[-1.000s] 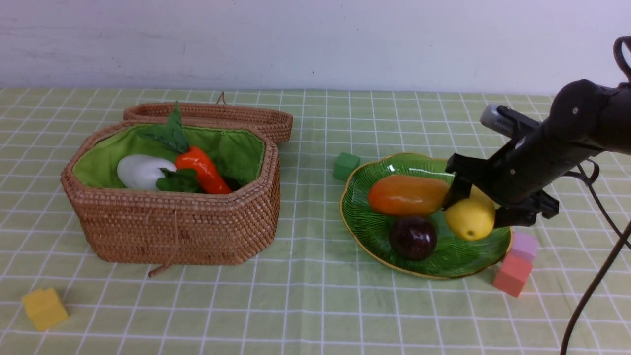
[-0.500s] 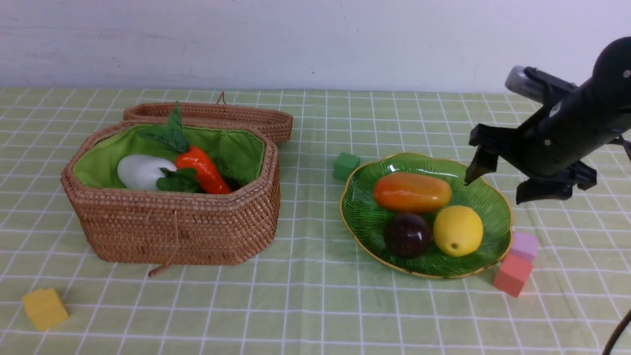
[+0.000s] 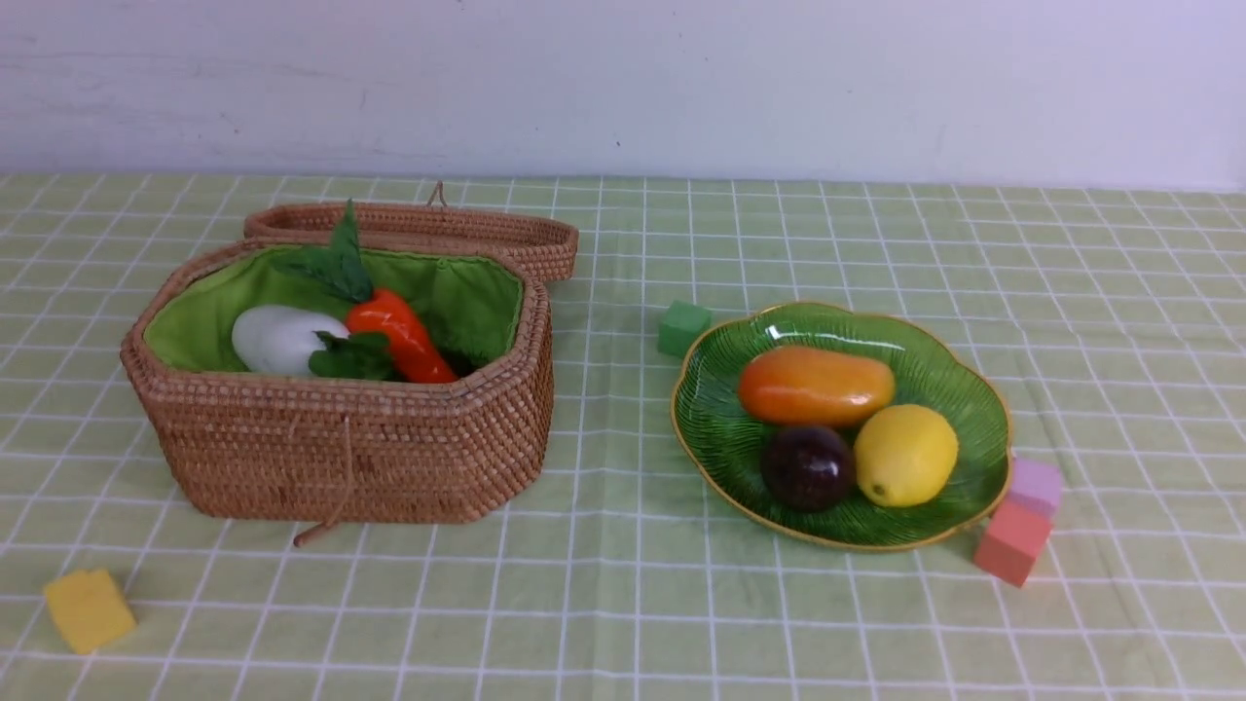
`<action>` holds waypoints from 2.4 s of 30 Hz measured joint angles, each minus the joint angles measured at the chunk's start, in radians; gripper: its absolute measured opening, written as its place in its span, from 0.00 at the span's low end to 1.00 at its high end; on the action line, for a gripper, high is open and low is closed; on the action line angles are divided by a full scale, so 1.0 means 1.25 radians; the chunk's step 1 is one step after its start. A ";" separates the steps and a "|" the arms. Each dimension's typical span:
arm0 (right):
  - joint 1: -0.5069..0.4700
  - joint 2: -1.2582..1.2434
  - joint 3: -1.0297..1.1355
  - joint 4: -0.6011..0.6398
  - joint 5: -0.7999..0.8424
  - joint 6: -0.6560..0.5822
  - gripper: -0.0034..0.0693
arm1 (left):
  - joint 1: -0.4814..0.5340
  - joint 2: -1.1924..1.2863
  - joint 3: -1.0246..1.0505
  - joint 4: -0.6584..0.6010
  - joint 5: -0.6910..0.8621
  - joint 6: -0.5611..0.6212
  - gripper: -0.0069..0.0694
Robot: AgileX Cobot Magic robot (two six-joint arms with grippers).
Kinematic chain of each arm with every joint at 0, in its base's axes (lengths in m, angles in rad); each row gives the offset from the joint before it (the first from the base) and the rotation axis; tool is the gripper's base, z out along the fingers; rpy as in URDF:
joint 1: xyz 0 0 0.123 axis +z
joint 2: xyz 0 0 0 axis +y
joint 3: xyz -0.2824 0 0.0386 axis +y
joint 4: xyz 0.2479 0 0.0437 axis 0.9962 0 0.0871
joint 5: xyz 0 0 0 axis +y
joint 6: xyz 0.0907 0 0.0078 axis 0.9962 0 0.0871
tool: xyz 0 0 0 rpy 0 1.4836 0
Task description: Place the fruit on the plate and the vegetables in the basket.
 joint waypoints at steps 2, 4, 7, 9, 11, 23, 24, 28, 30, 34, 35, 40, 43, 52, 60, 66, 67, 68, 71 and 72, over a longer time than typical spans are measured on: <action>0.000 -0.123 0.105 0.012 0.011 -0.057 0.02 | 0.000 0.000 0.000 0.000 0.000 0.000 0.40; 0.000 -0.211 0.204 0.013 -0.011 -0.095 0.02 | 0.000 0.000 0.000 0.000 0.000 0.000 0.40; 0.000 -0.363 0.337 -0.004 -0.066 -0.114 0.02 | 0.000 0.000 0.000 0.000 0.000 0.000 0.40; 0.000 -0.450 0.387 -0.009 -0.082 -0.117 0.02 | 0.000 0.000 0.000 0.000 0.000 0.000 0.40; 0.000 -0.574 0.450 -0.015 -0.087 -0.119 0.02 | 0.000 0.000 0.000 0.000 0.000 0.000 0.40; 0.003 -0.752 0.533 -0.185 -0.077 -0.105 0.03 | 0.001 0.000 0.000 -0.001 -0.001 0.000 0.40; 0.003 -0.741 0.545 -0.196 -0.091 -0.094 0.03 | 0.001 0.000 0.000 -0.001 -0.001 0.000 0.40; -0.020 -0.712 0.643 -0.239 -0.253 -0.020 0.03 | 0.001 0.000 0.000 -0.001 -0.001 0.000 0.40; -0.035 -0.709 0.707 -0.244 -0.357 0.011 0.04 | 0.001 0.000 0.000 -0.001 -0.001 0.000 0.40; -0.059 -0.739 0.879 -0.229 -0.532 0.039 0.04 | 0.001 0.000 0.000 -0.002 -0.001 0.000 0.40; -0.061 -0.746 0.903 -0.229 -0.555 0.039 0.04 | 0.001 0.000 0.000 -0.002 -0.001 0.000 0.40; -0.075 -0.821 1.066 -0.227 -0.599 0.039 0.04 | 0.001 0.000 0.000 -0.002 -0.001 0.000 0.40; -0.078 -0.822 1.072 -0.213 -0.589 0.034 0.04 | 0.001 0.000 0.000 -0.002 -0.001 0.000 0.40; -0.079 -0.822 1.072 -0.212 -0.588 0.019 0.05 | 0.001 0.000 0.000 -0.003 -0.001 0.000 0.40; -0.079 -0.822 1.072 -0.209 -0.588 0.018 0.06 | 0.001 0.000 0.000 -0.003 -0.001 0.000 0.40; -0.079 -0.822 1.072 -0.209 -0.588 0.018 0.07 | 0.001 0.000 0.000 -0.003 -0.001 0.000 0.40; -0.079 -0.822 1.072 -0.209 -0.588 0.018 0.07 | 0.001 0.000 0.000 -0.003 -0.001 0.000 0.40; -0.079 -0.822 1.072 -0.209 -0.588 0.018 0.08 | 0.001 0.000 0.000 -0.003 -0.001 0.000 0.40; -0.079 -0.822 1.072 -0.209 -0.588 0.018 0.08 | 0.001 0.000 0.000 -0.003 -0.001 0.000 0.40; -0.079 -0.822 1.072 -0.209 -0.588 0.018 0.08 | 0.001 0.000 0.000 -0.003 -0.001 0.000 0.40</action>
